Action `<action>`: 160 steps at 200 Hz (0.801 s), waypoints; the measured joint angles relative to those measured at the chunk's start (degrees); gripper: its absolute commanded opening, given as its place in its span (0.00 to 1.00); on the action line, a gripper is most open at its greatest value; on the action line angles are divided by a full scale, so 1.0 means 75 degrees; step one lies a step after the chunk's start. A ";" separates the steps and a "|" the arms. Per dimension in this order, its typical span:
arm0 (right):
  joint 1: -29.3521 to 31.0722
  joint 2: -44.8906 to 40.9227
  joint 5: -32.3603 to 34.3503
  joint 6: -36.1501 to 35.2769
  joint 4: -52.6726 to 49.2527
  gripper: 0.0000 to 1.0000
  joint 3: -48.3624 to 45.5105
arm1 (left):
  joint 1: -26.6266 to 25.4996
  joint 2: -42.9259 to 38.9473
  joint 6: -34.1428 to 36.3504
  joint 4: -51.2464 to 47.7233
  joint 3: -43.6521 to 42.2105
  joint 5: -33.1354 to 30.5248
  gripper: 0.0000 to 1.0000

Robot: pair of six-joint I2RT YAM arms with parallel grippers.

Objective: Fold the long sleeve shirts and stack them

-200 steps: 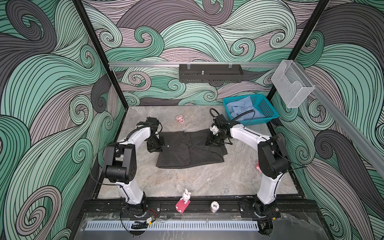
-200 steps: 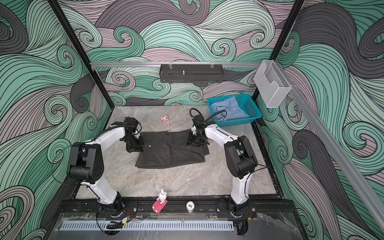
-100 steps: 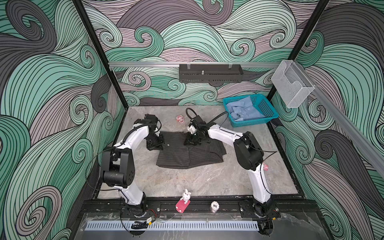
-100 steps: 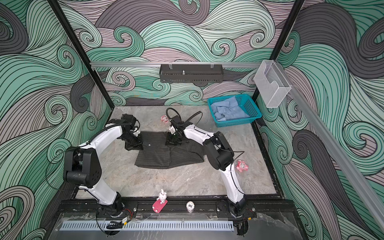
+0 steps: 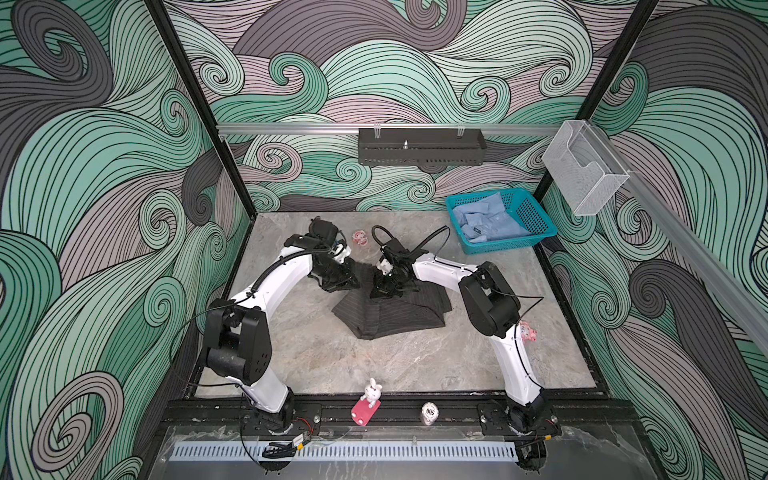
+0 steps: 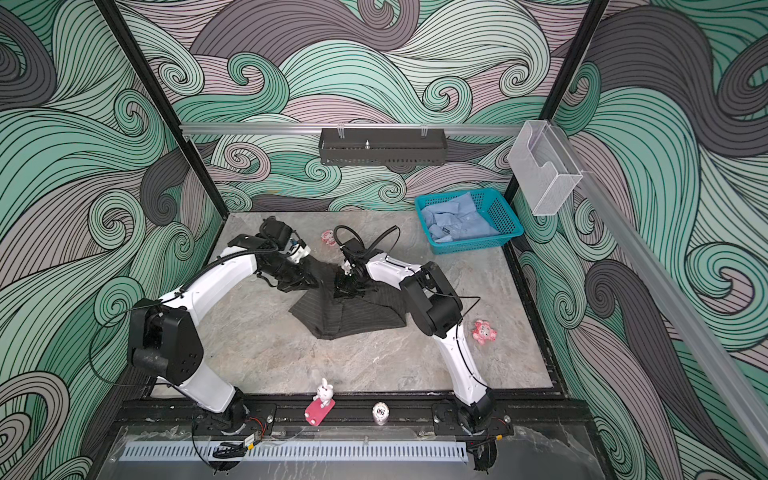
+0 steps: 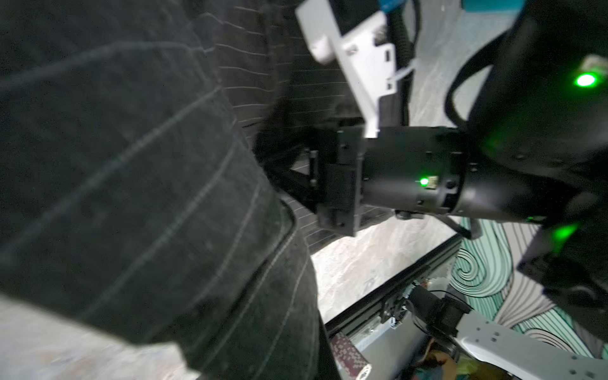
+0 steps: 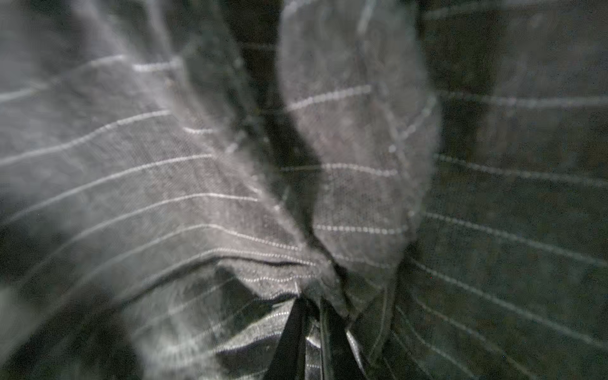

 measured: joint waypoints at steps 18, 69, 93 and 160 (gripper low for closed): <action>-0.0009 -0.0029 -0.0041 0.0102 0.0128 0.12 -0.0102 | -0.0312 0.0271 -0.0425 0.0653 -0.0032 0.0341 0.00; -0.0294 -0.0344 -0.0364 0.0443 0.0965 0.12 -0.0892 | -0.0265 0.0799 -0.1145 0.2104 -0.0522 0.1148 0.00; -0.0510 -0.0551 -0.0376 0.0562 0.1052 0.17 -0.1174 | -0.0198 0.1177 -0.1265 0.2570 -0.0656 0.1177 0.00; -0.0816 -0.1349 -0.0341 0.0944 0.1186 0.43 -0.1868 | -0.0119 0.1810 -0.1320 0.3086 -0.0874 0.1163 0.00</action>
